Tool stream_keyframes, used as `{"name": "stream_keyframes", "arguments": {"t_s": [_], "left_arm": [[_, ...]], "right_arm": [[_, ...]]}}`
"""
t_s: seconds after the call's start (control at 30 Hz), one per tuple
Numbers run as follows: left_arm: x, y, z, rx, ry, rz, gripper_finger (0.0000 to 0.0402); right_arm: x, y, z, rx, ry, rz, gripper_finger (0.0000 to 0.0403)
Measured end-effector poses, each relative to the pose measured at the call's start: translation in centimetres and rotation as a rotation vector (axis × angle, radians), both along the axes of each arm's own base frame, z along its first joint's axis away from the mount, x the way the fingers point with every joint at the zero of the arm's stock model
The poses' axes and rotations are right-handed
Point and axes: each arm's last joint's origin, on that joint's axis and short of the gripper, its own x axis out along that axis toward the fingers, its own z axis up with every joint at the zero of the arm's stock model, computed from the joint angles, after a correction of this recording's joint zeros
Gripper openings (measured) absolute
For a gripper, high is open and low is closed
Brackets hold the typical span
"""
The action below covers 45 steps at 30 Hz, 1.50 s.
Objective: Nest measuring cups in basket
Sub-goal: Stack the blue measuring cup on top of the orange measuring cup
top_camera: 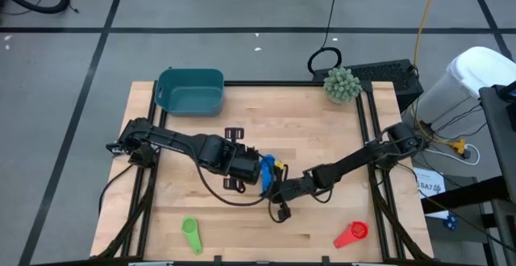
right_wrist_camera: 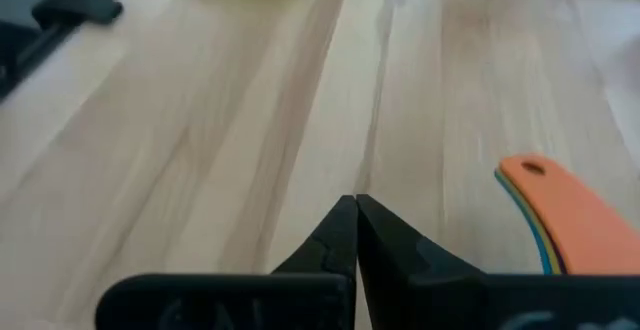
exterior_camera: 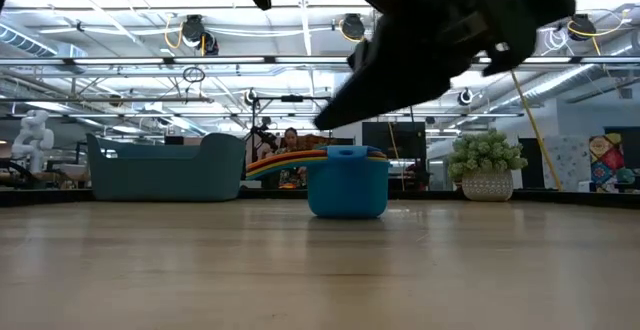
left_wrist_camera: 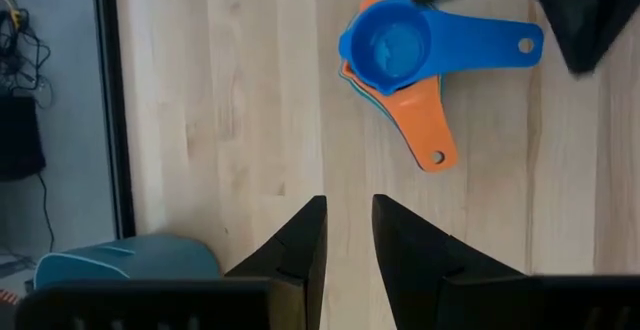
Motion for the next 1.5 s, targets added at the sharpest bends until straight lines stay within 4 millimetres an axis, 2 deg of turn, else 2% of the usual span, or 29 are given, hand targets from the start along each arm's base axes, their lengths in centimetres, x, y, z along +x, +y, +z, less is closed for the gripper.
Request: {"name": "stream_keyframes", "arguments": {"t_s": [0.07,0.27,0.33,0.4,0.57,0.87,1.03,1.23,1.5], "left_arm": [[-0.2,-0.2,0.0,0.003,0.01,-0.002,0.0088],[-0.3,-0.6,0.0,0.027,0.001,-0.007,0.0088],[-0.3,-0.7,0.0,0.032,-0.004,-0.004,0.0088],[-0.3,-0.7,0.0,0.029,-0.009,0.003,0.0088],[-0.3,-0.9,0.1,0.046,-0.034,0.032,0.0088],[-0.5,-1.8,0.1,0.064,-0.049,0.005,0.0088],[-0.6,-2.0,0.1,0.059,-0.054,0.011,0.0088],[-0.7,-2.2,0.1,0.058,-0.055,0.008,0.0088],[-0.6,-2.2,0.1,0.057,-0.058,0.006,0.0088]], "right_arm": [[-0.6,0.1,0.6,-0.018,0.025,0.003,0.0],[-4.1,1.3,5.9,-0.1,-0.044,0.007,0.0],[-5.1,1.4,6.6,-0.099,-0.017,0.005,0.0],[-5.9,1.2,6.0,-0.093,0.052,-0.015,0.0],[-6.9,0.7,1.4,-0.063,0.14,-0.06,0.0],[-4.5,-0.3,-2.8,-0.038,0.072,-0.069,0.0],[-3.8,-1.1,-4.6,-0.051,0.106,-0.074,0.0],[-2.8,-1.5,-4.2,-0.033,0.022,-0.055,0.0],[0.5,-1.0,-0.2,-0.101,-0.147,0.0,0.0]]}}
